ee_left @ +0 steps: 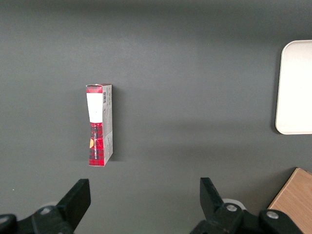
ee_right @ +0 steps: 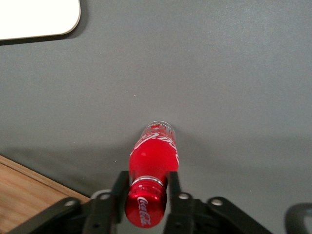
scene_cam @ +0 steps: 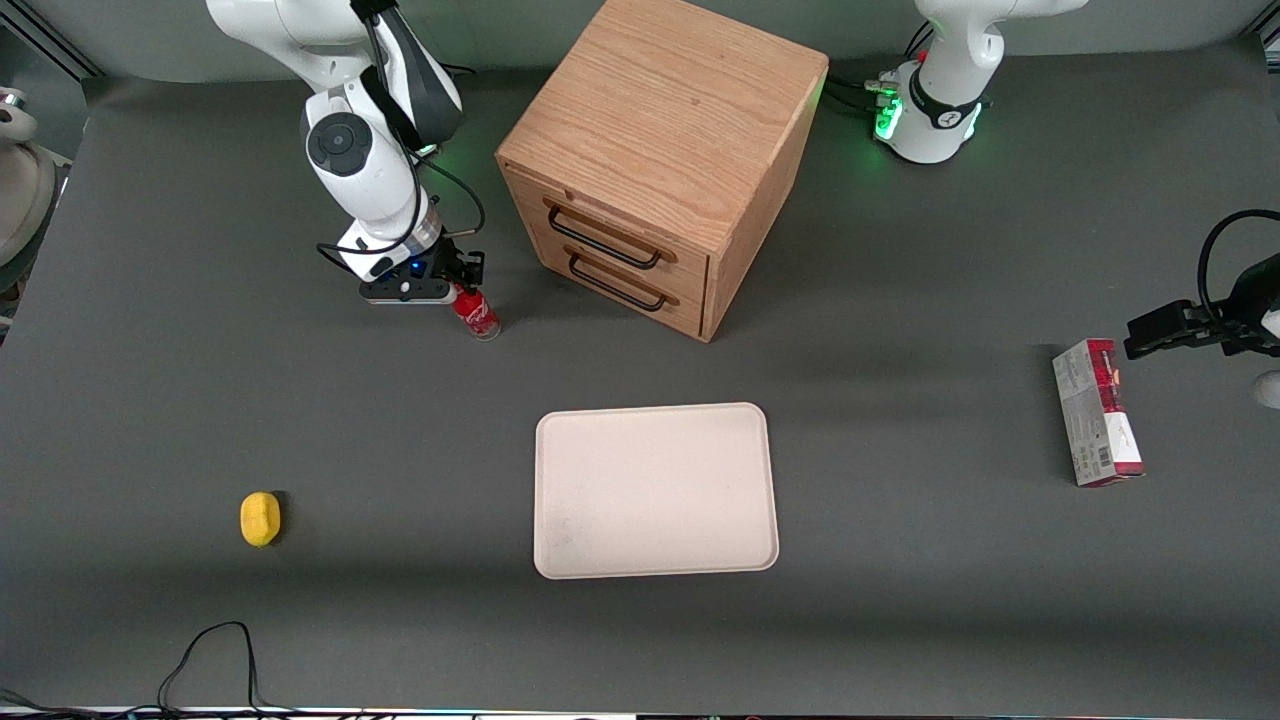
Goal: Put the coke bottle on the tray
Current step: 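Close the right gripper on the bottle and lift it, then carry the bottle with the right gripper over the cream tray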
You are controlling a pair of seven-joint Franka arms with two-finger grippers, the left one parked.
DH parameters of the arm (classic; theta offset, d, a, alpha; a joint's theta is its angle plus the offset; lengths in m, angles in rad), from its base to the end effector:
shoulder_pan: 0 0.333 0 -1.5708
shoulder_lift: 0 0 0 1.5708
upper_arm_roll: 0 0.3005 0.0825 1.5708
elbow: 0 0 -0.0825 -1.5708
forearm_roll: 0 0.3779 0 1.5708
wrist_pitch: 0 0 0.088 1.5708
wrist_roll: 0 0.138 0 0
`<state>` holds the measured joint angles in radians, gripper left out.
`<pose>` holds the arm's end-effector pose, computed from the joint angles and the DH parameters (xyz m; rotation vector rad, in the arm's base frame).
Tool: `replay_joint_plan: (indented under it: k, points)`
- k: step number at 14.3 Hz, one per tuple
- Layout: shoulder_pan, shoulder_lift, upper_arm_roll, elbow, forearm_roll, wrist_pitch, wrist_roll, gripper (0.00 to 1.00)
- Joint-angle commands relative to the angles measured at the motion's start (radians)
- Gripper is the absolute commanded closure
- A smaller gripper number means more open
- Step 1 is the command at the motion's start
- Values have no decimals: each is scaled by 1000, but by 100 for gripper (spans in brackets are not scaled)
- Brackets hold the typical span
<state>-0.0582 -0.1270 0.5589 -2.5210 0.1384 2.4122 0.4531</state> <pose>0.3964 0.2148 0.2755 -3.1168 0.0923 0.0144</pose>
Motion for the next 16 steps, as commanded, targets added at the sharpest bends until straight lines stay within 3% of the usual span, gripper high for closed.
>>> replay_joint_plan:
  k: [1, 6, 12, 16]
  points:
    - [-3, -8, 1, 25, 24, -18, -7, 81]
    - [-12, 47, -7, 284, 6, -249, -2, 83]
    - [-17, 286, -8, 808, -147, -586, 30, 81]
    - [41, 530, 4, 1190, -301, -741, 33, 79]
